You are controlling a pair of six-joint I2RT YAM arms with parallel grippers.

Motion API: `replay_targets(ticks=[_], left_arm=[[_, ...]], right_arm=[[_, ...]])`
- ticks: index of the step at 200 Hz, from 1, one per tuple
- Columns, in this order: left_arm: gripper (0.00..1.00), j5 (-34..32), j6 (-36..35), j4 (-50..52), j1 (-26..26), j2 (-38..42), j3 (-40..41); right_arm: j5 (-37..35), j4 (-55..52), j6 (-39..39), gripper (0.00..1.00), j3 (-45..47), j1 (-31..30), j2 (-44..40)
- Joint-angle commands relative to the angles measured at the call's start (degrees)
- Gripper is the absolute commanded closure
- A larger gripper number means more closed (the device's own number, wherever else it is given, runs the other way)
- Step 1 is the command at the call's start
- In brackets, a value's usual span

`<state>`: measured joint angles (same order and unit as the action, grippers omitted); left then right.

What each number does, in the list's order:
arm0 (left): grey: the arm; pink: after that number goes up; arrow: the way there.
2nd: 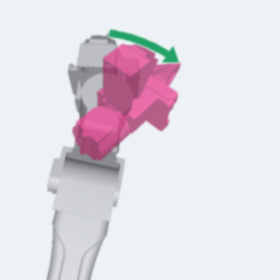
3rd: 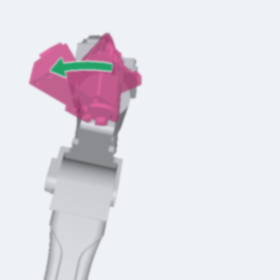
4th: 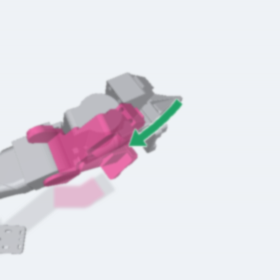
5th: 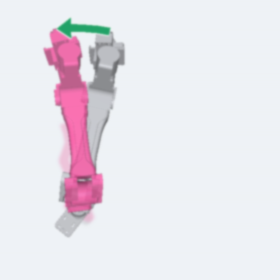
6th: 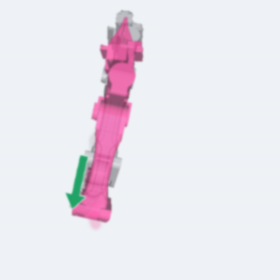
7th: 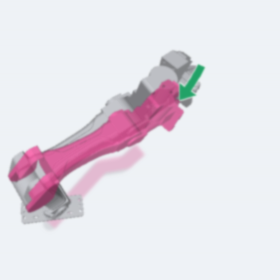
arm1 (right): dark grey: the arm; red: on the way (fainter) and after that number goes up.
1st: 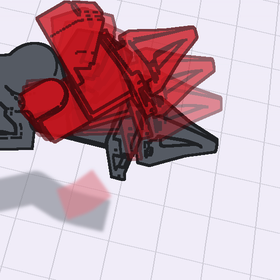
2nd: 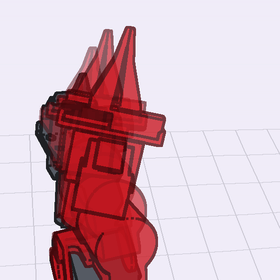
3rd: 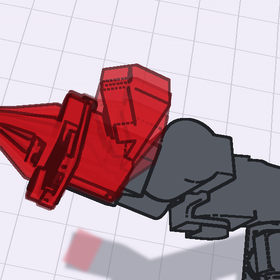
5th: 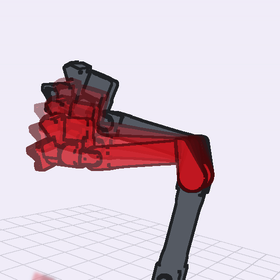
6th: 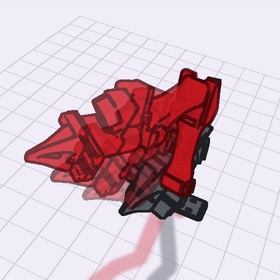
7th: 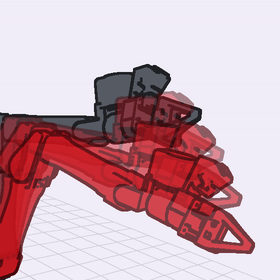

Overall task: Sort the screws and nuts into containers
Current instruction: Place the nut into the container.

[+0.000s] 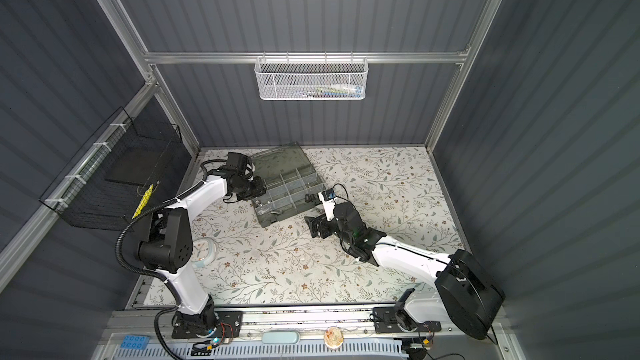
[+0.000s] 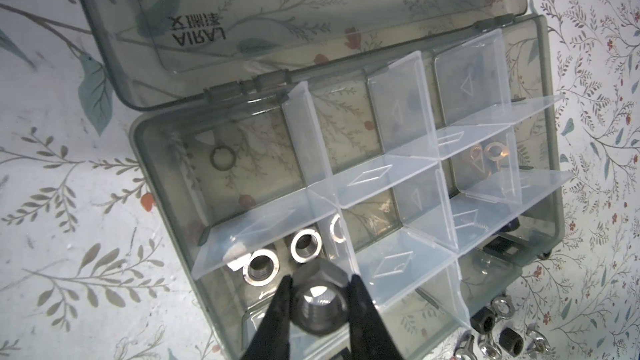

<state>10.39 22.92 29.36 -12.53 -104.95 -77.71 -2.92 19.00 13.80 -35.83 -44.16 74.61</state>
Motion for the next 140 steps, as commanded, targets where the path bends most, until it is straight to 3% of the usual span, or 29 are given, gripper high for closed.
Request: replay_targets(ticks=[1,91,140], left_arm=[[0.73,2.25,0.10,0.95,0.53,-1.96,0.39],[0.66,5.39,0.13,1.22,0.82,-3.50,-0.17],[0.52,7.54,-0.30,-0.84,0.85,-0.95,0.62]], right_arm=[[-1.46,0.24,-0.77,0.01,-0.77,-0.22,-1.71],[-2.51,0.14,-0.78,0.01,-0.46,-0.22,-2.73],[-3.35,0.07,-0.92,0.01,-0.37,-0.22,-2.76]])
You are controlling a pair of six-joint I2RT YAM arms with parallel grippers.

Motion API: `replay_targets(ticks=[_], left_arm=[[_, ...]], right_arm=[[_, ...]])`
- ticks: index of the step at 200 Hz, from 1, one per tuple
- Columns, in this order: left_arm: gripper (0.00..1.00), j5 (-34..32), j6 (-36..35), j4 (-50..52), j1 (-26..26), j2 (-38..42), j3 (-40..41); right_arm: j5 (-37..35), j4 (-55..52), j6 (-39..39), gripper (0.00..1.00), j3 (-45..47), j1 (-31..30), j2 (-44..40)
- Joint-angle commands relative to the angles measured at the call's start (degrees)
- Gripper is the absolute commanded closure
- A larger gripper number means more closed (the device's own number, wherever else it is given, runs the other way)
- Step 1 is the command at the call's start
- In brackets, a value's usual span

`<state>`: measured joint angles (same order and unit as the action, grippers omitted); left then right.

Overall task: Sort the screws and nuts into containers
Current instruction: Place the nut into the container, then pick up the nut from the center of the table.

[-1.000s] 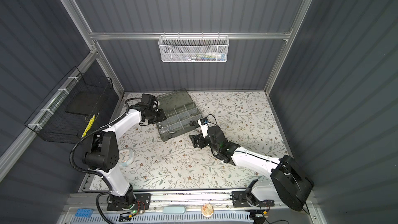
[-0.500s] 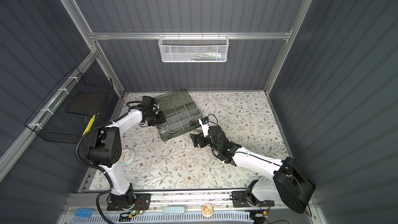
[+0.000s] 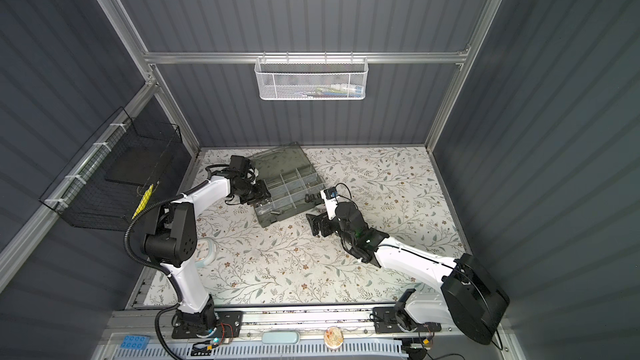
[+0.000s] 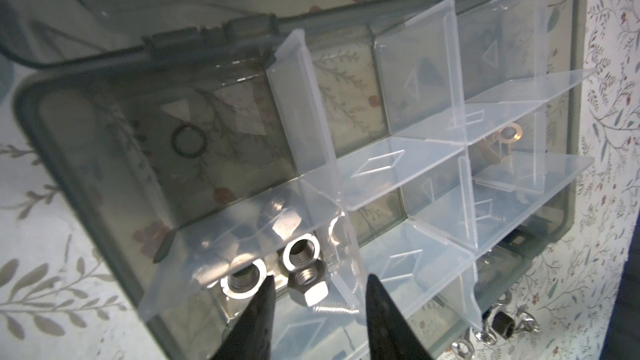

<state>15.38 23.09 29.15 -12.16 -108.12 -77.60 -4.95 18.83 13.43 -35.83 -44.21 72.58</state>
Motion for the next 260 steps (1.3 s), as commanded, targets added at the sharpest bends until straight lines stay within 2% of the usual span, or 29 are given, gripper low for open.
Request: replay_targets(ticks=[1,34,44,77,89,112,144,169,201,220,260], left_arm=[[0.51,2.64,-0.50,-0.73,0.47,2.21,0.52],[0.34,3.08,-0.86,-2.52,0.47,5.19,1.58],[0.32,3.95,-0.66,-2.72,0.46,5.81,1.66],[0.20,7.69,4.03,-5.66,0.37,9.24,3.16],[0.11,8.40,5.59,-6.20,0.38,10.51,3.74],[0.01,9.22,8.23,-8.87,0.30,13.56,6.09],[0.00,12.25,11.87,-17.73,0.19,17.66,12.48],[0.00,12.75,13.15,-23.97,-1.14,20.32,16.93],[0.00,10.69,11.90,-29.69,-7.97,20.23,20.67],[0.00,8.92,10.75,-34.00,-11.74,19.88,23.01],[0.00,6.95,8.10,-43.22,-15.24,21.40,30.01]], right_arm=[[-1.35,0.24,-0.53,0.01,-0.37,-0.18,-0.70],[-2.31,0.07,-0.53,0.01,-0.53,-0.18,-0.69],[-2.66,-0.10,-0.60,0.01,-0.55,-0.18,-0.68],[-4.40,-0.46,-0.68,0.01,-0.72,-0.09,-0.53],[-4.87,-0.48,-0.65,0.01,-0.58,-0.09,-0.51],[-5.55,-0.56,-0.56,0.01,-0.64,0.16,-0.50],[-7.15,-2.85,-0.42,0.01,-1.25,1.34,-1.17],[-3.42,-4.06,4.34,0.01,-0.85,7.01,-1.66],[-2.28,-17.42,7.94,0.01,-7.49,15.18,1.38],[0.93,-23.44,8.18,0.01,-10.86,18.92,3.25],[3.23,-31.69,7.45,0.01,-15.69,20.83,8.12]])
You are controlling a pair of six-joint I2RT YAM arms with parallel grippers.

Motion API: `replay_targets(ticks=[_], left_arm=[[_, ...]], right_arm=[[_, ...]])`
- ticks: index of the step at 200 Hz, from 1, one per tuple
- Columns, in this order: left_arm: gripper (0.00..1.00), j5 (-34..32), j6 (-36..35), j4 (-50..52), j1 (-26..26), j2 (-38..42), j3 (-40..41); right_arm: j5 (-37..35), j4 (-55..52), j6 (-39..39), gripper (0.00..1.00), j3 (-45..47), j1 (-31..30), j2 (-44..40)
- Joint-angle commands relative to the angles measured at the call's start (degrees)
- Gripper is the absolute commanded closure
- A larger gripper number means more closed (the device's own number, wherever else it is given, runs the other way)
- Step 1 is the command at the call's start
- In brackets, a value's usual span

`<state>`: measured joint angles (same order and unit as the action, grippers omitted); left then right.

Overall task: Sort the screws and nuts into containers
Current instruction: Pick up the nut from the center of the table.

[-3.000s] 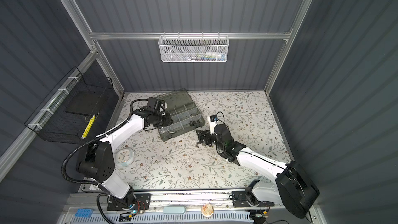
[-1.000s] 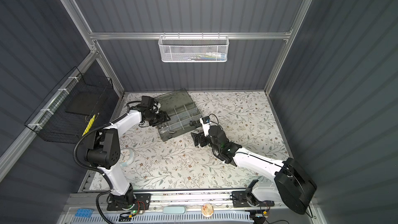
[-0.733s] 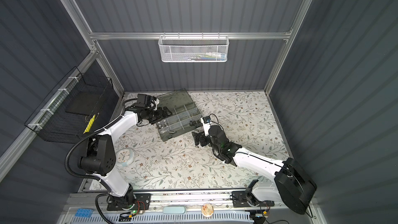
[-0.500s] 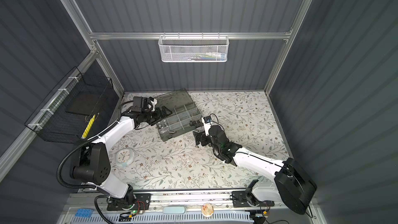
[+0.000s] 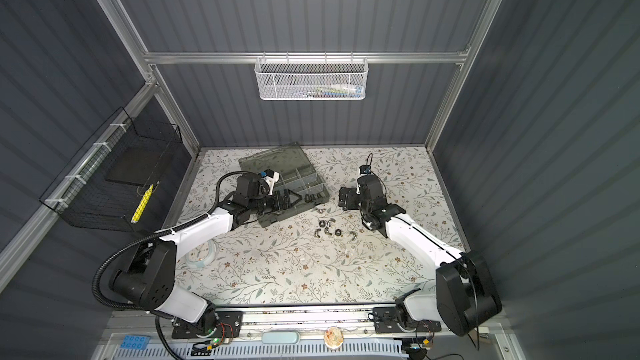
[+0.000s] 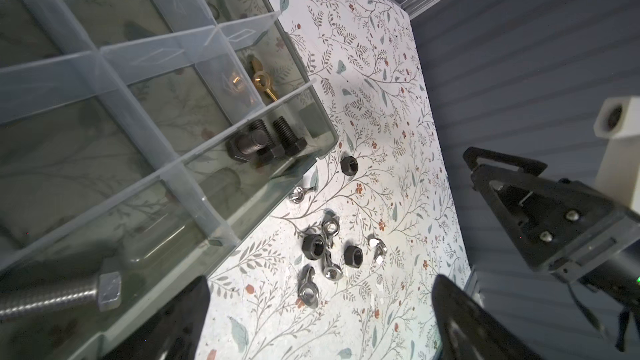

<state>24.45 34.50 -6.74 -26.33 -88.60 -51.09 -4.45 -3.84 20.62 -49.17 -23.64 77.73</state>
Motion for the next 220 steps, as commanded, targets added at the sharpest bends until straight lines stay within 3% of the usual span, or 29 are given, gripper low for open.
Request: replay_targets(ticks=[1,26,56,79,137,175,220], left_arm=[[0.00,-2.30,-3.48,-7.37,-1.22,1.95,3.65],[0.00,-4.38,-5.24,-10.91,-3.32,3.35,7.77],[0.00,-5.03,-6.29,-13.15,-3.42,3.18,11.50],[0.00,-3.73,-6.07,-16.03,-3.56,2.73,13.17],[0.00,-5.02,-7.72,-21.78,-4.25,4.96,18.28],[0.00,-8.85,-9.21,-19.77,-4.22,7.58,18.95],[0.00,-8.90,-9.74,-18.83,-4.26,7.72,18.64]], right_arm=[[2.75,-9.18,0.19,0.01,-2.48,0.26,3.13],[4.17,-12.35,0.11,0.05,-5.32,0.35,8.17],[4.84,-11.54,1.09,0.20,-6.43,0.35,12.70],[4.27,-13.21,0.34,0.21,-9.72,0.35,16.92],[1.85,-16.70,-1.75,0.34,-15.81,0.36,24.66],[1.04,-18.05,-2.51,0.44,-18.74,0.35,28.07],[-0.35,-20.06,-3.61,0.47,-22.55,0.35,32.12]])
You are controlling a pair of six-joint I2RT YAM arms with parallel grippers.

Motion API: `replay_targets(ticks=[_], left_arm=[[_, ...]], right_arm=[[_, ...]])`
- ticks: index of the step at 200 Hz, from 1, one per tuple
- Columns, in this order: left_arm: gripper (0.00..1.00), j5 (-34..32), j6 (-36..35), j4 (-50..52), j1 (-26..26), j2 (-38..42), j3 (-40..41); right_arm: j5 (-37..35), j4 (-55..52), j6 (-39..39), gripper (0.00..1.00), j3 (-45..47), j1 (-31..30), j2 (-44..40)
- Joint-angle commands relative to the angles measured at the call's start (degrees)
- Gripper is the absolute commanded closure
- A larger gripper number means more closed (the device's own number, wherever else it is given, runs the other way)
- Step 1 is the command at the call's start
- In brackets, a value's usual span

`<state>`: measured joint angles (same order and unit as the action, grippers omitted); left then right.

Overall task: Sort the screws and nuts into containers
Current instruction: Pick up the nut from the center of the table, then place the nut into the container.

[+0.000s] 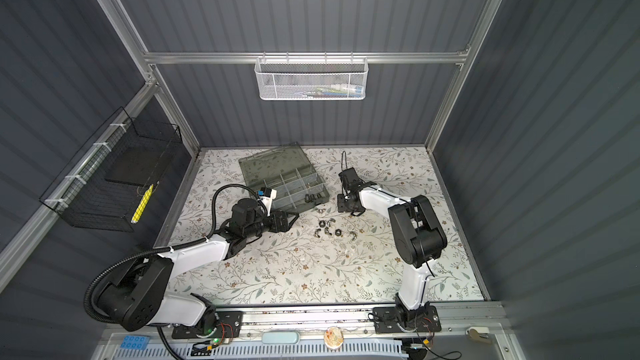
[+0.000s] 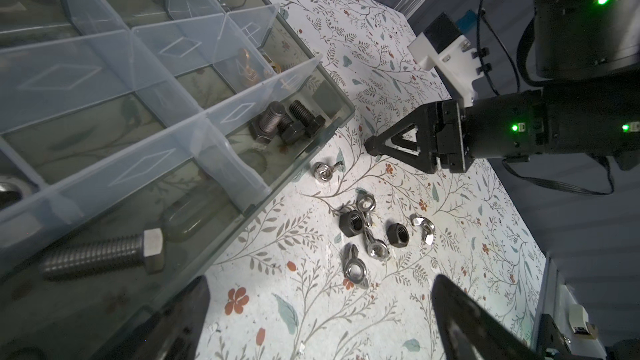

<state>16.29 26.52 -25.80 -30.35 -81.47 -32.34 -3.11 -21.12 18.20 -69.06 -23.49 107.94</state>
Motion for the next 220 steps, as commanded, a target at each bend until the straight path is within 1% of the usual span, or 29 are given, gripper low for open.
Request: replay_targets(ticks=[1,34,89,106,130,163,190,220], left_arm=[[0.00,-0.74,-1.75,0.23,-0.19,0.56,-0.15],[0.00,-0.97,-1.99,0.58,-0.19,0.61,-0.36],[0.00,-1.87,-2.17,1.38,-0.23,1.16,-0.46],[0.00,-2.83,-2.33,2.00,-0.23,1.62,-0.45],[0.00,-5.79,-2.81,4.34,-0.18,2.68,-0.71],[0.00,-10.88,-3.56,6.93,-0.23,6.10,-0.28],[0.00,-13.91,-4.28,8.46,-0.17,8.78,0.22],[0.00,-17.64,-4.66,9.86,-0.13,11.24,0.85]], right_arm=[[-1.74,-2.82,-1.17,0.48,-2.75,0.19,2.01],[-3.07,-3.94,-1.48,0.52,-4.49,0.19,4.12],[-1.68,-3.79,-0.40,0.67,-4.51,0.26,5.64],[-1.67,-3.93,-0.27,0.71,-4.72,0.20,5.45],[-1.05,-4.90,-0.01,0.76,-5.28,0.14,4.30],[0.64,-6.52,0.46,0.76,-6.26,-0.42,0.67],[2.40,-6.96,0.09,0.76,-7.77,-2.36,-2.35],[3.77,-8.05,0.02,0.76,-12.81,-5.60,-3.05]])
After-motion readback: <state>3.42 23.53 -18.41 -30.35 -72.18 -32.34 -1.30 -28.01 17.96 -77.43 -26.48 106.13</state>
